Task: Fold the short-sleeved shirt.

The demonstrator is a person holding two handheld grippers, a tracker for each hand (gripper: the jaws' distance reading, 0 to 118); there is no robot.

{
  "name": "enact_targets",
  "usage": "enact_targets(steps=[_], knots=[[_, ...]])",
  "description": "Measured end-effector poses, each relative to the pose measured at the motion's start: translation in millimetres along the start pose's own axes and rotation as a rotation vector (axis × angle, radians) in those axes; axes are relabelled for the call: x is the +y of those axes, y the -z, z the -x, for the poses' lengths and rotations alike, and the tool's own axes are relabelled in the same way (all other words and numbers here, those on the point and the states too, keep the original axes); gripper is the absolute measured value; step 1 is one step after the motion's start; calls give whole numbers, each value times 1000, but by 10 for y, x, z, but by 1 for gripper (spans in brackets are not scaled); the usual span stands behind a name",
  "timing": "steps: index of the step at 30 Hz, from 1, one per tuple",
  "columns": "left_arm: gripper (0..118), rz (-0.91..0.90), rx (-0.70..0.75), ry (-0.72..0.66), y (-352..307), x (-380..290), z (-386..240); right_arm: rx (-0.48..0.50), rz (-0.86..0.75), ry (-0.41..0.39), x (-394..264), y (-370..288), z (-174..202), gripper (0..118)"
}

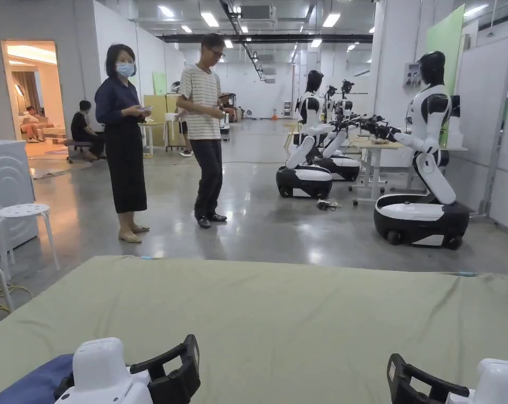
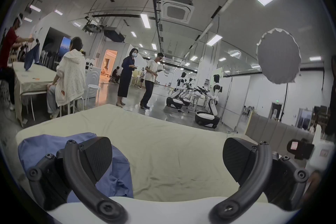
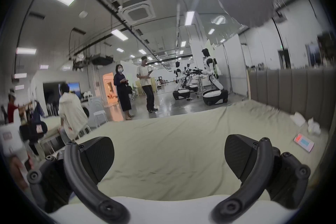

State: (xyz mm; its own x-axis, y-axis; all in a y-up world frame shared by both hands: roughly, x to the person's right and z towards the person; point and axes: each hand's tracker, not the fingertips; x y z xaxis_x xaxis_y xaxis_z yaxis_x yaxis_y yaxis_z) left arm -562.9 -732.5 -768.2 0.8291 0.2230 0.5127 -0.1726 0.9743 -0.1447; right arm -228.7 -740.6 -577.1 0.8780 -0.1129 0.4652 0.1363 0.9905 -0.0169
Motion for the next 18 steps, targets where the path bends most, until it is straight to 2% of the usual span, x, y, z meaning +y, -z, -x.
enact_targets(steps=[4,10,18], knots=[[117,11,-7,19,45,-40,-36,-18,20,-38,-19,8,76,118],[117,8,-25,86,39,-40,-175,-7,22,-4,-58,20,65,118],[117,12,-31,91,177,-83,-98,-16,13,-15,-44,31,49,118]])
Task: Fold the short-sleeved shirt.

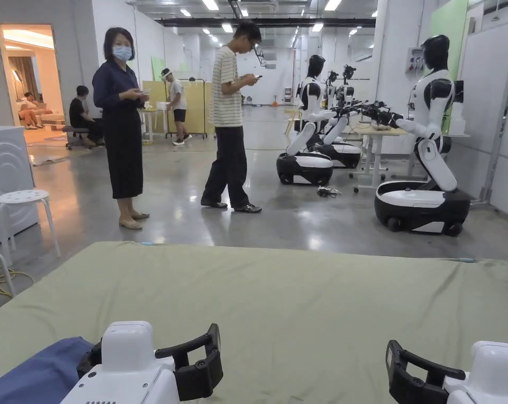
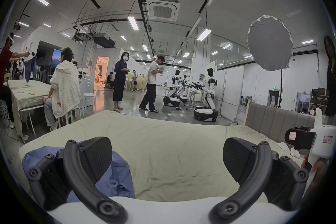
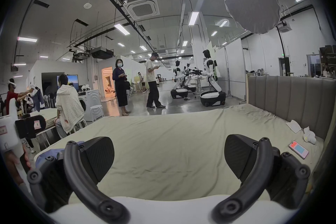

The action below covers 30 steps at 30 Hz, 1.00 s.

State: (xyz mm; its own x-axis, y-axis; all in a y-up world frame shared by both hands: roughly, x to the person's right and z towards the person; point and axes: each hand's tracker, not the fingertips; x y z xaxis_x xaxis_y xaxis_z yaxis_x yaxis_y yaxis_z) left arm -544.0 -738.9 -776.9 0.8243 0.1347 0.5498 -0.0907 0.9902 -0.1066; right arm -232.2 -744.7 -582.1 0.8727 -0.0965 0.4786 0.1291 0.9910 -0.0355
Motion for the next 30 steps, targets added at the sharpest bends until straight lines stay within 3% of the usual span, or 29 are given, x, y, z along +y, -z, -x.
enact_targets(steps=[22,24,26,27,28,29,30], knots=[[117,19,-16,4,7,-90,-60,-65,9,-50,-38,6,-6,116],[117,31,-22,5,7,-93,-65,-66,4,-50,-46,-9,-11,112],[113,22,-40,3,-30,-96,-81,-63,-3,-48,-52,-24,-15,92],[96,14,-42,11,-43,-97,-94,-79,-9,-52,-58,-24,-11,67],[72,4,-26,35,-53,-98,-124,-84,-5,-51,-64,-17,-12,50],[44,-15,8,62,-67,-103,-150,-82,0,-46,-66,-12,-20,35],[2,-22,24,63,-80,-107,-155,-84,2,-39,-70,-13,-24,11]])
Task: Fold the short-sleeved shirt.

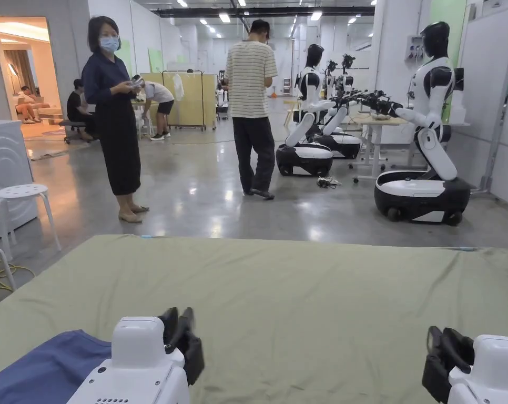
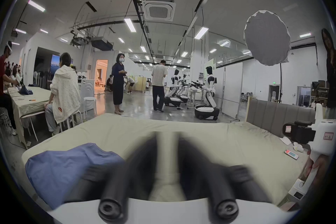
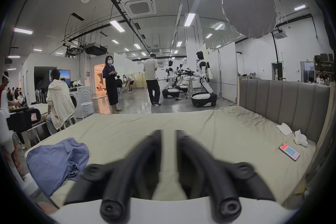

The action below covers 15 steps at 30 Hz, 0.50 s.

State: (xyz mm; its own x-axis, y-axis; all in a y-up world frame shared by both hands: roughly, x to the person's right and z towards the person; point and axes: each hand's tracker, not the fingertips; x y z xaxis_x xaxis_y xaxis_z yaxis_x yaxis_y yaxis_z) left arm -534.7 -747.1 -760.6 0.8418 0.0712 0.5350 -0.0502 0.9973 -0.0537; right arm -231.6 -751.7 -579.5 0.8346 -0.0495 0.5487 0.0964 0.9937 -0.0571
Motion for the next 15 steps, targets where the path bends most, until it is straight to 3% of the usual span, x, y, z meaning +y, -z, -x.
enact_targets(steps=[1,6,11,15], knots=[[0,-13,-26,-10,-17,1,15,-2,-3,1,-7,-11,-4,0],[0,6,-51,25,-50,-7,-44,-12,-30,-38,-11,-58,43,0],[0,18,-55,-3,-69,-20,-34,-6,-6,-10,-11,-5,53,0],[0,19,20,3,-214,-7,162,53,8,-34,-29,72,242,0]])
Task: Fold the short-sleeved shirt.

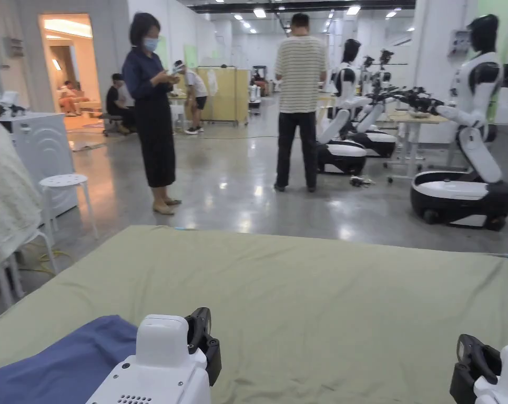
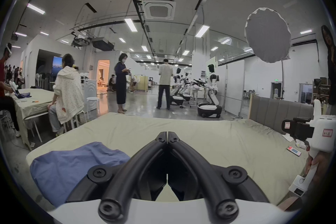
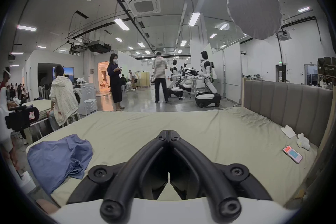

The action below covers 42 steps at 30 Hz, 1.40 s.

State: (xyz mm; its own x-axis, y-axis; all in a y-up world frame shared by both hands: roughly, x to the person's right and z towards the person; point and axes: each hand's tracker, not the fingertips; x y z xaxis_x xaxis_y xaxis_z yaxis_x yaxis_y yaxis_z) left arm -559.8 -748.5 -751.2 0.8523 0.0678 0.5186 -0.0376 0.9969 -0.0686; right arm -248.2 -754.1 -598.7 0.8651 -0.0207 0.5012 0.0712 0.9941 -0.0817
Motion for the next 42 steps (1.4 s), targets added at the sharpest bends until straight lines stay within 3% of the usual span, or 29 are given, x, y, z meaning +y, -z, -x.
enact_targets(steps=[12,16,21,25,32,35,39,40,41,42], knots=[[0,-12,491,-63,-1216,-1,1441,471,-23,-94,27,196,1755,0],[0,-6,573,-92,-1506,-47,1737,555,-10,-100,-21,227,2189,0],[0,48,586,-111,-1443,-167,1901,604,23,-111,-158,331,2404,0],[0,142,472,-111,-913,-231,1947,594,53,-123,-302,490,2350,0],[0,484,141,-117,1236,-413,1968,494,135,-149,-603,1015,2008,0],[0,690,129,-110,2105,-760,1944,451,169,-152,-747,1237,1848,0],[0,809,105,-89,2718,-1161,1868,414,214,-150,-916,1462,1654,0],[4,840,111,-126,2777,-1230,1892,405,222,-148,-950,1508,1608,0],[29,868,111,-172,2858,-1291,1917,398,231,-141,-975,1544,1577,0],[82,880,130,-197,2921,-1355,1942,398,240,-134,-996,1577,1535,0]])
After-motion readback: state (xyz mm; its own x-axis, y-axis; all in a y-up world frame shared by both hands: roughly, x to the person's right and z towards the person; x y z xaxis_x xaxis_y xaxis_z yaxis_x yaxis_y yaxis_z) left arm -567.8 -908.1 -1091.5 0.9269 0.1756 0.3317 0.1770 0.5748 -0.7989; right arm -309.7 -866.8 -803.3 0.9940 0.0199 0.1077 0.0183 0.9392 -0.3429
